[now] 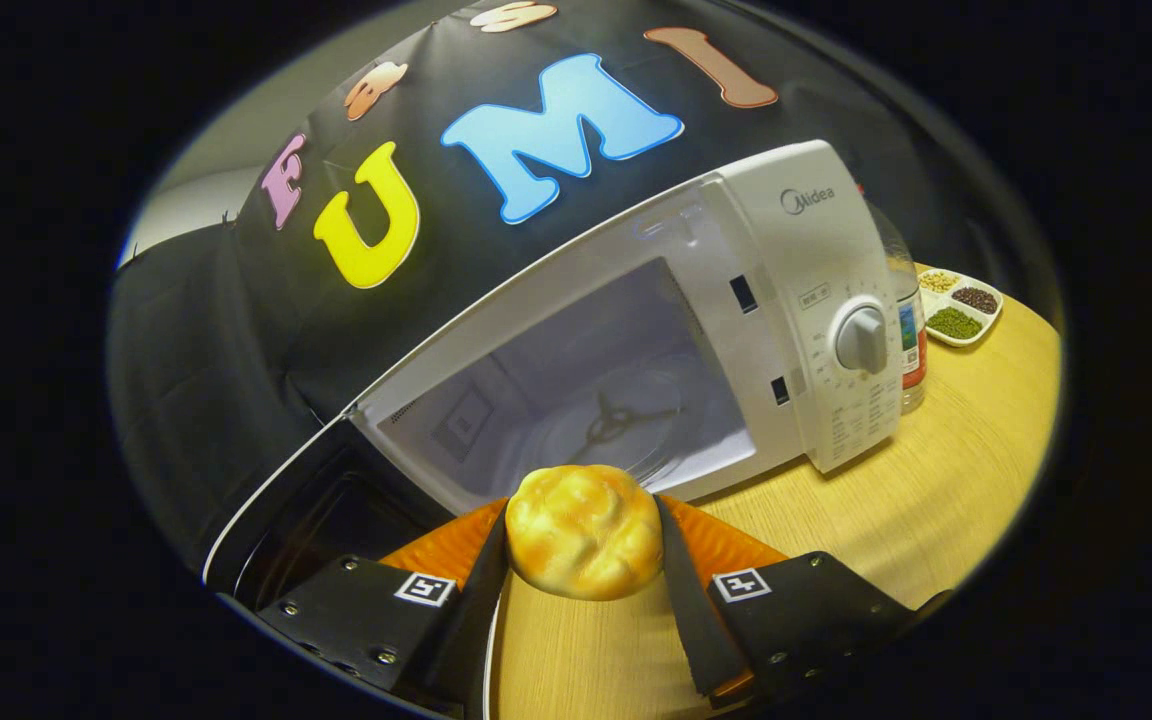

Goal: Open the microwave, put the food inside, and close the microwave door.

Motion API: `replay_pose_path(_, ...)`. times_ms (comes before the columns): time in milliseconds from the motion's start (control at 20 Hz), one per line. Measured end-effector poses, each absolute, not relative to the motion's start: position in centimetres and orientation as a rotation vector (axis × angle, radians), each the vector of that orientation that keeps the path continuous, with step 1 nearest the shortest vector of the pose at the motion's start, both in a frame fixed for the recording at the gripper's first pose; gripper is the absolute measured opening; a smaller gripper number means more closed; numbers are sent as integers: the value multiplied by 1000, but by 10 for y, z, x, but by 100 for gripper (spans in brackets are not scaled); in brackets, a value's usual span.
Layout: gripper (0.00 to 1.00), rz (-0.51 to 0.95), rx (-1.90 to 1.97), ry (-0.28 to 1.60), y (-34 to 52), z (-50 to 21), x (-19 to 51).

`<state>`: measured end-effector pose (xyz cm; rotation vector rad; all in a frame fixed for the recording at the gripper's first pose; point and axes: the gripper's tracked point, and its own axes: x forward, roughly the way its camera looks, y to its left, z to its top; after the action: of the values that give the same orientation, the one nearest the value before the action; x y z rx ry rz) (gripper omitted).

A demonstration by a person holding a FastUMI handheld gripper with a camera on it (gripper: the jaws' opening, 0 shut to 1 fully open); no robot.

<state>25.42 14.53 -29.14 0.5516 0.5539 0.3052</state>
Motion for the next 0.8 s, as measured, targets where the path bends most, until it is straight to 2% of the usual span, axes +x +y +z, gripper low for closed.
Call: replay_pose_path(800, 79, 224, 686, 509, 190, -336, 348)
